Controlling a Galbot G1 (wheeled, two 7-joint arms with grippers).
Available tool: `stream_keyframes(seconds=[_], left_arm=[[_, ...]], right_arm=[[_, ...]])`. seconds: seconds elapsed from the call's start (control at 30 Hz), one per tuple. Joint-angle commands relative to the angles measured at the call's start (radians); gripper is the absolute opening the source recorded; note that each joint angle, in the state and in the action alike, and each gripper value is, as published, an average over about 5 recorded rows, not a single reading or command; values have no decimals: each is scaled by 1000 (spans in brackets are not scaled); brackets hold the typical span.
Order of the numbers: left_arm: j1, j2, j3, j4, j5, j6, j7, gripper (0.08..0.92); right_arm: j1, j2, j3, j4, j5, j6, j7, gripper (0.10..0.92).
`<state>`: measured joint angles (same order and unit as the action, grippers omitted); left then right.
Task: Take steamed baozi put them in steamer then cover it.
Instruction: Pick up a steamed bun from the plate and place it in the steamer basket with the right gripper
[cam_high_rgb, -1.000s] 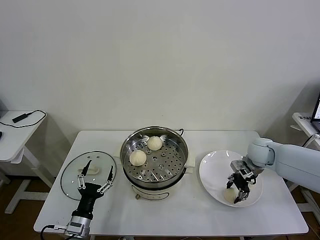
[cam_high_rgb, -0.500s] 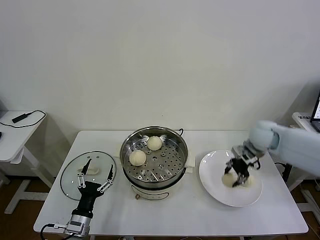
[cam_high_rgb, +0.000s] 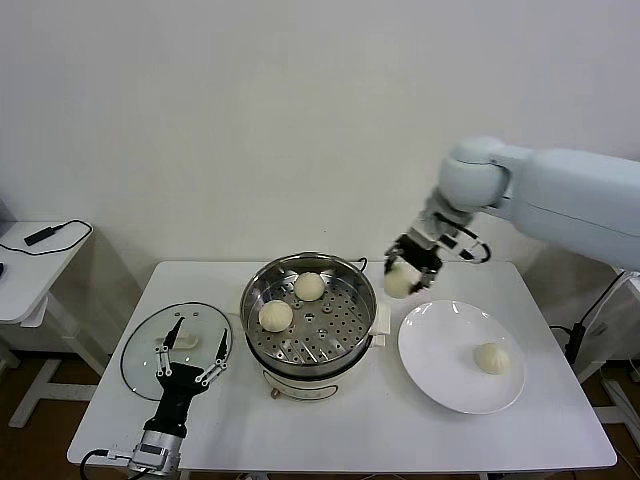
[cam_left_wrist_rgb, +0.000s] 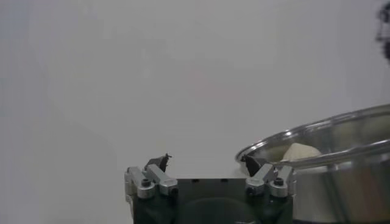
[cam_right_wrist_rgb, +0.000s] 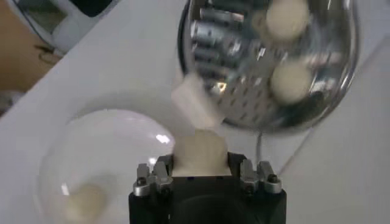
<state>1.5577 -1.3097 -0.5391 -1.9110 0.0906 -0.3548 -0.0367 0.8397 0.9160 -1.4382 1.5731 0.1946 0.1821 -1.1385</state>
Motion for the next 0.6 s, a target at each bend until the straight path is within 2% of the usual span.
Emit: stream_keyframes(seconds=[0.03,0.33,0.6], left_arm=[[1,1,0,-1,0,-1,2,823],[-4,1,3,1,-2,-2,1,823],[-2,6,-2,6,-6,-7,0,823]], right_arm=[[-1,200,1,67,-132,190,68,628],[-136,263,18,29,-324,332,141,628],[-205,280,34,10,-402,399,186,633]])
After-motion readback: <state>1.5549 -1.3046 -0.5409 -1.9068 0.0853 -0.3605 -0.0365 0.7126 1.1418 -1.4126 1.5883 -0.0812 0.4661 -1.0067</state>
